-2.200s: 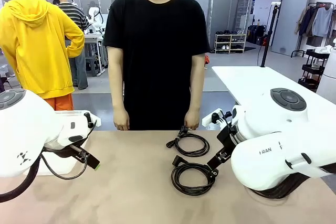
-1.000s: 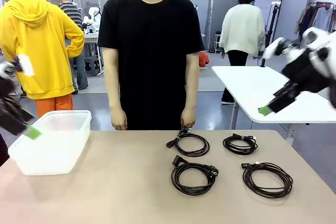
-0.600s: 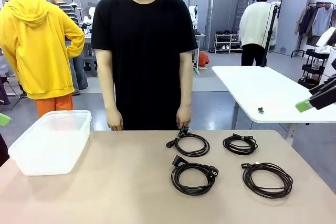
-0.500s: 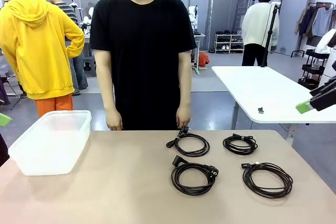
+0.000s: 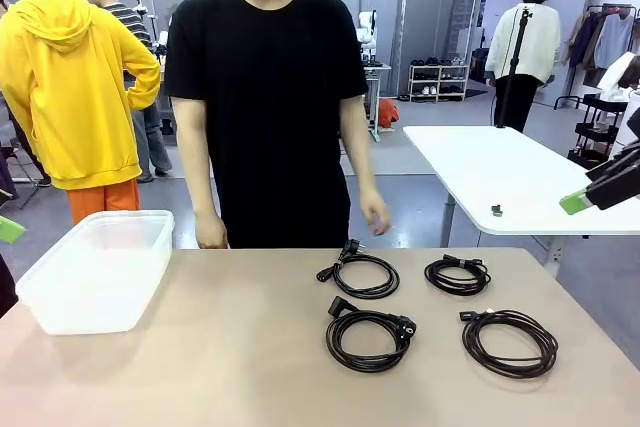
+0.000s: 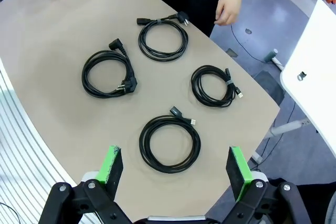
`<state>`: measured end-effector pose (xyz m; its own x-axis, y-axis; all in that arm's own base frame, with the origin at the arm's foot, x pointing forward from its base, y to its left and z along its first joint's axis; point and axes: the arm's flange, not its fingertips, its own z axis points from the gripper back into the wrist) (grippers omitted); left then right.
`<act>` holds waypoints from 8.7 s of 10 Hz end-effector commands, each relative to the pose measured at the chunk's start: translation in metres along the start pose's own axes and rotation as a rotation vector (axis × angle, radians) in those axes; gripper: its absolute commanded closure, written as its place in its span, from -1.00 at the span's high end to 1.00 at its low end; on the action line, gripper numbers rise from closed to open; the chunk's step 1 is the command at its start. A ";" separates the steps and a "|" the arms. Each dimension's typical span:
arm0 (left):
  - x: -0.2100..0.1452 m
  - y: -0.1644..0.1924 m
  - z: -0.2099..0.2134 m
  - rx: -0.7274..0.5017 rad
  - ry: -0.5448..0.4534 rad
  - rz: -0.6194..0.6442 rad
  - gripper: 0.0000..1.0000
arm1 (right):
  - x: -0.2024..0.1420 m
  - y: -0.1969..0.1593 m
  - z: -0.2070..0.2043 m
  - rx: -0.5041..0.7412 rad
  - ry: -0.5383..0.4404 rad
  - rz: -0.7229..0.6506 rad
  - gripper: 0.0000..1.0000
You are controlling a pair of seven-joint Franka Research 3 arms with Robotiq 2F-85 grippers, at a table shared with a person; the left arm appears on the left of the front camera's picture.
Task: Organize and store the cables.
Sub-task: Place the Power Cable into the Organizing box.
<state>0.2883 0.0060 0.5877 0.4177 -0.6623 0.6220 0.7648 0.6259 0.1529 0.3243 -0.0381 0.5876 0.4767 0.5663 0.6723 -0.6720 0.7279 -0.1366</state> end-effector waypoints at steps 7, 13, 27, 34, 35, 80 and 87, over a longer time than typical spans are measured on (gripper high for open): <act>0.001 -0.001 -0.001 -0.011 -0.002 -0.006 1.00 | 0.001 -0.002 0.000 0.003 -0.003 0.001 1.00; 0.001 -0.001 -0.001 -0.011 -0.002 -0.006 1.00 | 0.001 -0.002 0.000 0.003 -0.003 0.001 1.00; 0.001 -0.001 -0.001 -0.011 -0.002 -0.006 1.00 | 0.001 -0.002 0.000 0.003 -0.003 0.001 1.00; 0.001 -0.001 -0.001 -0.011 -0.002 -0.006 1.00 | 0.001 -0.002 0.000 0.003 -0.003 0.001 1.00; 0.001 -0.001 -0.001 -0.011 -0.002 -0.006 1.00 | 0.001 -0.002 0.000 0.003 -0.003 0.001 1.00; 0.357 -0.018 -0.622 0.061 0.486 0.476 1.00 | 0.001 -0.002 0.000 0.003 -0.003 0.001 1.00; 0.354 -0.020 -0.626 0.054 0.488 0.440 0.13 | 0.001 -0.002 0.000 0.003 -0.003 0.001 1.00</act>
<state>0.6809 -0.4666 0.3155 0.8729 -0.4295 0.2314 0.4371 0.8992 0.0201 0.3251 -0.0387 0.5892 0.4778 0.5655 0.6722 -0.6694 0.7299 -0.1383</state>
